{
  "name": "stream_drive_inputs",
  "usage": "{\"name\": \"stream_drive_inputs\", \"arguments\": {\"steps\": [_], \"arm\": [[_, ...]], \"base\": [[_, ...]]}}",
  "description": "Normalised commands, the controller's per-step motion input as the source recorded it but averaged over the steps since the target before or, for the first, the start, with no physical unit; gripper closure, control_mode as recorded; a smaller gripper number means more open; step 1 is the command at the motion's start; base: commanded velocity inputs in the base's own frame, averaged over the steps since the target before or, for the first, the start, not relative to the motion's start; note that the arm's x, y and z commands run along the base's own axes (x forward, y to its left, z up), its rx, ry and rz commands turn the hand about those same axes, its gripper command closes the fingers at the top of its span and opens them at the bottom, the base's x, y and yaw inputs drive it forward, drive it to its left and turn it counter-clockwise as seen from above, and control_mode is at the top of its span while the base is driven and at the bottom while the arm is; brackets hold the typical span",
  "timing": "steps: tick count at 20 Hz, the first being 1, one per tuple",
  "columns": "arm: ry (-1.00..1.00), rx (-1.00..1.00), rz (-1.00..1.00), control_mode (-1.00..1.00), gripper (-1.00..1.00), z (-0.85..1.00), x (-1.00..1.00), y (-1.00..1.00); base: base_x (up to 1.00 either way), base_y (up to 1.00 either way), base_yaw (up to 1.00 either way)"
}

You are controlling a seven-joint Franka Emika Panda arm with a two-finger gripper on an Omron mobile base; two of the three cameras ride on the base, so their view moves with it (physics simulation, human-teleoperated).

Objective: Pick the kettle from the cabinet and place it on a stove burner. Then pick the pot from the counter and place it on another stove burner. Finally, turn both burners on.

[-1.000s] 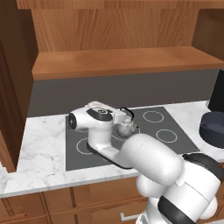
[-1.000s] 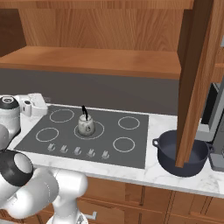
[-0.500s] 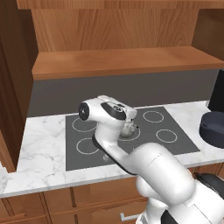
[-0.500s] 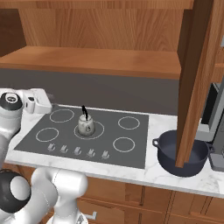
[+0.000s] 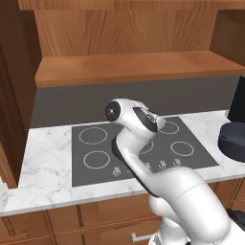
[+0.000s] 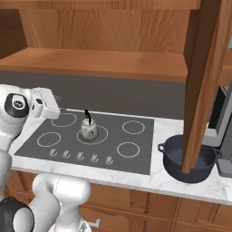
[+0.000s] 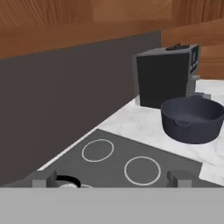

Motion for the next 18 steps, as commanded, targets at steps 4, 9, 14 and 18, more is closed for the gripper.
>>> {"name": "stream_drive_inputs", "arguments": {"steps": [4, 9, 14, 18], "arm": [[0.00, 0.13, 0.00, -1.00, -1.00, 0.04, -0.24, -0.43], [0.00, 0.13, 0.00, -1.00, -1.00, 0.00, -0.08, -0.47], [0.00, 0.14, 0.00, -1.00, -1.00, 0.00, -0.05, -0.48], [0.00, 0.16, 0.00, -1.00, -1.00, 0.00, 0.00, -0.49]], "base": [[0.00, 0.00, 0.00], [0.00, 0.00, 0.00], [0.00, 0.00, 0.00], [0.00, 0.00, 0.00]]}}
